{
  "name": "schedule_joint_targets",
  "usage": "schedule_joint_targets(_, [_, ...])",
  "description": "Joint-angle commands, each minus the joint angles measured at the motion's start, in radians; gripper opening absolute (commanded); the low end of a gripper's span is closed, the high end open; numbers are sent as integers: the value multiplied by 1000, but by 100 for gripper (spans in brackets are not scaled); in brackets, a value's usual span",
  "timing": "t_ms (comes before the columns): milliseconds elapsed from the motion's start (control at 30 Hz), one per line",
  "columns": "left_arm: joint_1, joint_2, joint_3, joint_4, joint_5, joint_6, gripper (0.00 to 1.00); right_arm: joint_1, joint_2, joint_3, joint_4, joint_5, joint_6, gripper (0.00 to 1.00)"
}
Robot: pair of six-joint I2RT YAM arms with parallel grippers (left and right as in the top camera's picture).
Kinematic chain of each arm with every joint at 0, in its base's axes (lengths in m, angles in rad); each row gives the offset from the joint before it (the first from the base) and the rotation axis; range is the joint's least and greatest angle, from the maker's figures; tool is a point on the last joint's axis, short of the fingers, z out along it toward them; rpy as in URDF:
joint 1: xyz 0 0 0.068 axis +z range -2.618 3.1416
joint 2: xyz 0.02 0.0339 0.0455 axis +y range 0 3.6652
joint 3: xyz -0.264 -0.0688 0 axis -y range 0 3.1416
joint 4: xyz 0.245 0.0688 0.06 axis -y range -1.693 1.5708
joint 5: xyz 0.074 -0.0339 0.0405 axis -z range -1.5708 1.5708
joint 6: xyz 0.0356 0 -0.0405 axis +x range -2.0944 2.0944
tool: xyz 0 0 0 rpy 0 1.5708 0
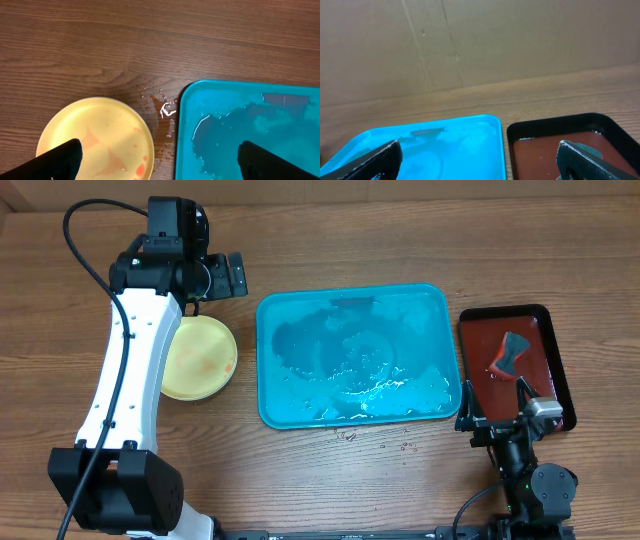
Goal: Clean dirty plates on tray and stack at the side
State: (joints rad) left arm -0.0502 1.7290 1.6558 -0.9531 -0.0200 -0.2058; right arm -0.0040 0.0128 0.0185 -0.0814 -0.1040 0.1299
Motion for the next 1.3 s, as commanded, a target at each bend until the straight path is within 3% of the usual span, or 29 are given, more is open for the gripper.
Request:
schedule_joint_targets(0, [5, -6, 18, 6, -13, 8, 100, 10, -10, -10, 5, 6, -4, 100])
schedule_joint_targets(233, [-6, -166, -79, 193, -13, 21, 100, 10, -10, -10, 5, 6, -4, 100])
schedule_joint_targets(433, [-9, -480, -428, 484, -12, 92, 99, 10, -10, -10, 5, 6, -4, 100])
schedule_joint_targets(833, [-9, -1112, -1080, 830, -2, 262, 100, 10, -10, -10, 5, 6, -4, 100])
schedule_joint_targets(1267, [-8, -1556, -1505, 1016, -9, 386, 99, 10, -10, -10, 5, 6, -4, 100])
